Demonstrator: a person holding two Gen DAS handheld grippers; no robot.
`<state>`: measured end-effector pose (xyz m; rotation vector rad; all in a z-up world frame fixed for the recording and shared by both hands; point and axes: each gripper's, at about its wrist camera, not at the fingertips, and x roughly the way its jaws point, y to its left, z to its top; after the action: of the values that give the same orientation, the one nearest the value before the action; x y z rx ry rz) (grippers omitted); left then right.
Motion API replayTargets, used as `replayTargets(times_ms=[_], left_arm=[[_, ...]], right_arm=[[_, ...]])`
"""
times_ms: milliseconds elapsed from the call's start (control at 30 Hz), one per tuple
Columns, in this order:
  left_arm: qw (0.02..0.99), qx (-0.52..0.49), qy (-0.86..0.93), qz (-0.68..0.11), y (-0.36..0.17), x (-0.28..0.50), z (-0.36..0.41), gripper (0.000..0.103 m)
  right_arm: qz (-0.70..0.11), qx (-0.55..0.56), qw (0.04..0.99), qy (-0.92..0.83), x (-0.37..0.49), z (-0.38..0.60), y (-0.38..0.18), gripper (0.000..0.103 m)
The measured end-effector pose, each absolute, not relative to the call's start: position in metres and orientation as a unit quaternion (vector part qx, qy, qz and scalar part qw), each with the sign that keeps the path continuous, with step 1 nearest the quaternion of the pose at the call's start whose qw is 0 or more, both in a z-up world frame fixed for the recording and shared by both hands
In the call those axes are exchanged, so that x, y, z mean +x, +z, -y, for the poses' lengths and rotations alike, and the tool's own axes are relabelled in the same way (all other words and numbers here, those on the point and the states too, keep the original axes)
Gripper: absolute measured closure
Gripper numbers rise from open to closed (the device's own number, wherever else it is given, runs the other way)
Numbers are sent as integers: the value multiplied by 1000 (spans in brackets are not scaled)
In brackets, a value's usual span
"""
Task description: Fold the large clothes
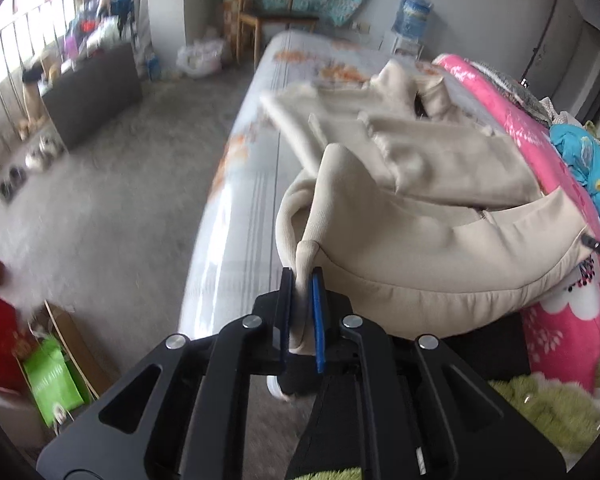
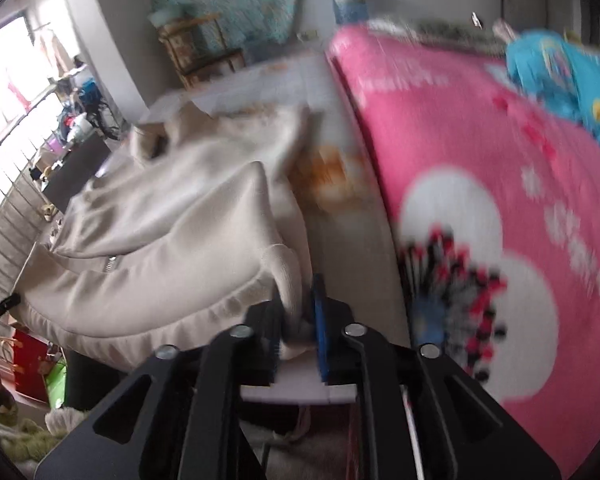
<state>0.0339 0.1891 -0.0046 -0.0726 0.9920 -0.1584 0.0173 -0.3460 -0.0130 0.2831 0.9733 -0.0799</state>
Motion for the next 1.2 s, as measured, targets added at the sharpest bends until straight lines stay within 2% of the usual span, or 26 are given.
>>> replayTargets(times_ms=[100, 133, 200, 267, 367, 500, 700, 833, 867, 900, 933, 967, 1033, 1200], left_arm=[[885, -11, -43, -463, -6, 32, -197, 88], [893, 1, -41, -449, -1, 28, -196, 86], [908, 12, -48, -415, 16, 23, -195, 75], [914, 12, -71, -398, 27, 24, -186, 73], [906, 2, -126, -403, 28, 33, -161, 70], [868, -24, -223, -444, 5, 49, -110, 68], [847, 54, -257, -462, -32, 59, -38, 68], [853, 106, -236, -453, -45, 52, -23, 78], [855, 114, -237, -448, -45, 49, -22, 85], [857, 118, -235, -443, -44, 47, -22, 97], [860, 121, -232, -439, -43, 45, -23, 99], [862, 123, -231, -433, -43, 42, -23, 100], [867, 128, -231, -423, -42, 41, -21, 102], [889, 95, -242, -378, -3, 42, -32, 102]], right_arm=[[-468, 166, 866, -60, 11, 357, -17, 66], [-457, 172, 870, -66, 7, 356, -10, 65], [-431, 163, 884, -80, 1, 350, 8, 56], [-408, 153, 897, -74, -1, 337, 24, 51], [-410, 148, 900, -2, 20, 295, 31, 50], [-452, 139, 875, 103, 56, 229, 8, 49], [-505, 87, 846, 149, 98, 162, -23, 49], [-534, 39, 833, 137, 103, 141, -40, 50], [-530, 25, 837, 135, 103, 141, -40, 53], [-532, 10, 835, 139, 102, 135, -40, 63], [-534, 14, 833, 146, 99, 133, -40, 71], [-537, 19, 830, 152, 100, 130, -39, 83], [-529, 0, 837, 143, 97, 127, -34, 97], [-485, -1, 865, 126, 90, 131, 9, 98]])
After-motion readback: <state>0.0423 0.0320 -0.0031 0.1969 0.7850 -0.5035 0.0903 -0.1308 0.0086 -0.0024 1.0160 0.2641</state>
